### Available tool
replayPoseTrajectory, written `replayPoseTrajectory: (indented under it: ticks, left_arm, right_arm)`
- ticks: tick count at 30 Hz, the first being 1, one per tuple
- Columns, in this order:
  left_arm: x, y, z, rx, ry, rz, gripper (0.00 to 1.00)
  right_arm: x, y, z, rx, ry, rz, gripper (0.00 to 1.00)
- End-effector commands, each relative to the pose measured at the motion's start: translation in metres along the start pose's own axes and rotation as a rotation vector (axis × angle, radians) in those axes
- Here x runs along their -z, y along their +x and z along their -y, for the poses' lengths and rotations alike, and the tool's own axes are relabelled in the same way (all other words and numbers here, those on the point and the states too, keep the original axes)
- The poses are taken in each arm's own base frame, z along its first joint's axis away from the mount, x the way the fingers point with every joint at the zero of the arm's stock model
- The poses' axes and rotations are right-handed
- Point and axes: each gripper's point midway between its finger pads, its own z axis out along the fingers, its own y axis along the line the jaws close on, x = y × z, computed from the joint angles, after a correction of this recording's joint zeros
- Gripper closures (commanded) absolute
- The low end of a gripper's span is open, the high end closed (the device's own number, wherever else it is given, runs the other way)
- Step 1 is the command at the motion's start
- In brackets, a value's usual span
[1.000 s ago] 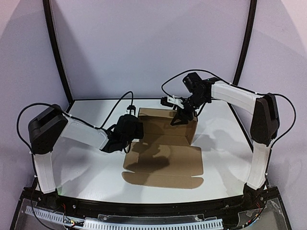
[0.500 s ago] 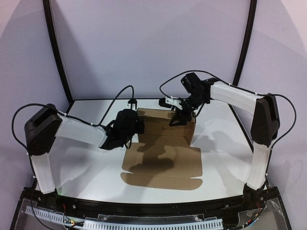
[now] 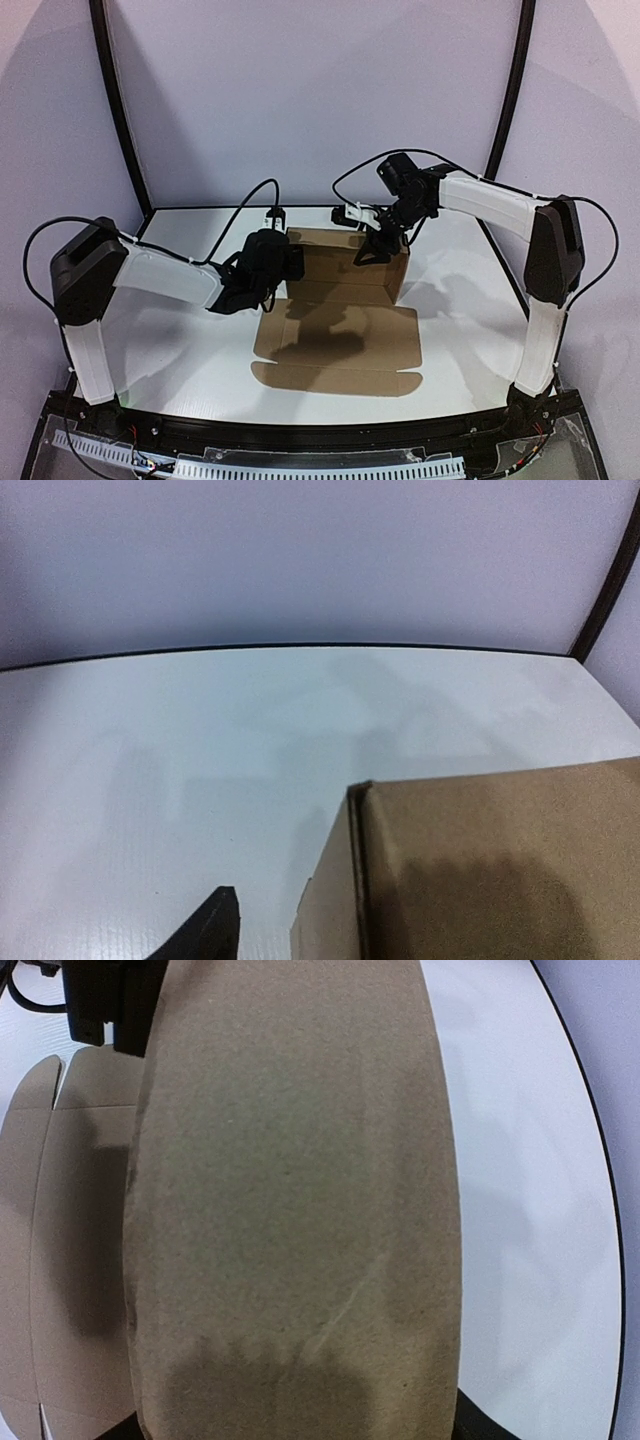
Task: Fold the paper box
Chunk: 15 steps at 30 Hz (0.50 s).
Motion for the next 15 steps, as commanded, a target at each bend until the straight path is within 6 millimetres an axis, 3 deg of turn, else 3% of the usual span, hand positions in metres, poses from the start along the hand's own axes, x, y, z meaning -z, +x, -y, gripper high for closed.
replayPoseTrajectory:
  ticks: [1,3,4,7,11,15]
  left_arm:
    - [0.019,-0.012,0.008,0.033,0.094,-0.011,0.19]
    - [0.026,-0.009,0.010,0.020,0.123,-0.031,0.05]
    - [0.031,-0.005,0.010,0.013,0.140,-0.046,0.03]
    - [0.045,0.002,0.010,0.017,0.194,-0.086,0.01]
    - [0.074,0.005,-0.005,0.047,0.217,-0.123,0.01]
    - [0.104,-0.003,-0.026,0.134,0.219,-0.100,0.01]
  right_arm:
    - [0.007,0.000,-0.002,-0.008,0.024,-0.013,0.28]
    - [0.012,-0.006,-0.002,-0.003,0.029,0.010,0.21]
    - [0.014,-0.010,-0.001,0.001,0.031,0.026,0.17]
    - [0.025,-0.025,0.002,0.030,0.058,0.072,0.07]
    - [0.041,-0.042,0.005,0.105,0.104,0.129,0.05]
    - [0.042,-0.039,-0.001,0.203,0.097,0.119,0.04]
